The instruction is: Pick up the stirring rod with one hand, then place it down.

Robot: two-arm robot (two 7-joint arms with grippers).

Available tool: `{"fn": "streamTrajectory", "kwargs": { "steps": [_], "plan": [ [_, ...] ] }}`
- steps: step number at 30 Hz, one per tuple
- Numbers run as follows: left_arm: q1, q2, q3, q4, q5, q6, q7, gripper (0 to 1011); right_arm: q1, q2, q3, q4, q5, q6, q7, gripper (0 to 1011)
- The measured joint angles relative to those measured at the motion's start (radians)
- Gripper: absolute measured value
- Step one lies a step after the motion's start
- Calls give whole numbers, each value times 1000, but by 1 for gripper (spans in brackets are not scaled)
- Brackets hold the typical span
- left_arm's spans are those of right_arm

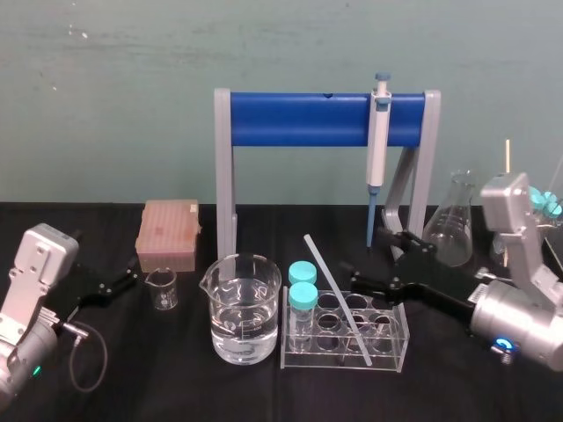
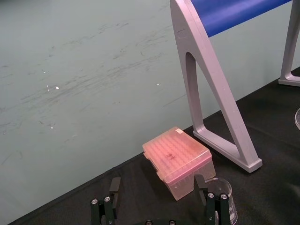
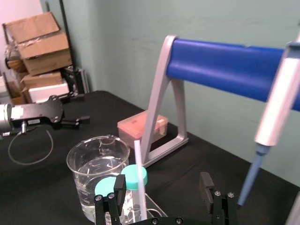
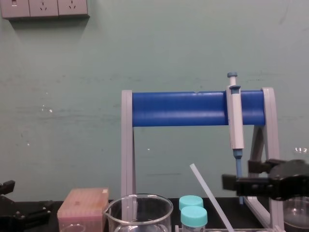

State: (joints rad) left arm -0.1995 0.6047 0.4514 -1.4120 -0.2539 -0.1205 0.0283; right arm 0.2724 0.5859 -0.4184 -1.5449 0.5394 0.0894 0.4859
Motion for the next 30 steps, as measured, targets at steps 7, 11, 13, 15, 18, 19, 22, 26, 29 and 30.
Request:
{"fn": "streamTrajectory", "kwargs": {
  "steps": [7, 11, 13, 15, 18, 19, 22, 26, 29, 30],
  "plan": [
    [0, 0, 0, 0, 0, 0, 0, 1000, 80, -56, -55, 91, -40, 21, 44, 1002],
    [0, 0, 0, 0, 0, 0, 0, 1000, 115, -83, -78, 131, -55, 20, 67, 1002],
    [0, 0, 0, 0, 0, 0, 0, 1000, 131, -96, -88, 150, -61, 17, 78, 1002],
    [0, 0, 0, 0, 0, 0, 0, 1000, 142, -105, -93, 163, -63, 15, 85, 1002],
    [0, 0, 0, 0, 0, 0, 0, 1000, 161, -120, -103, 186, -68, 13, 98, 1002],
    [0, 0, 0, 0, 0, 0, 0, 1000, 164, -122, -105, 190, -68, 12, 99, 1002],
    [0, 0, 0, 0, 0, 0, 0, 1000, 175, -131, -112, 208, -68, 12, 107, 1002],
    [0, 0, 0, 0, 0, 0, 0, 1000, 184, -138, -116, 222, -68, 11, 113, 1002],
    [0, 0, 0, 0, 0, 0, 0, 1000, 187, -141, -117, 227, -68, 10, 114, 1002],
    [0, 0, 0, 0, 0, 0, 0, 1000, 187, -141, -117, 227, -68, 10, 114, 1002]
  ]
}}
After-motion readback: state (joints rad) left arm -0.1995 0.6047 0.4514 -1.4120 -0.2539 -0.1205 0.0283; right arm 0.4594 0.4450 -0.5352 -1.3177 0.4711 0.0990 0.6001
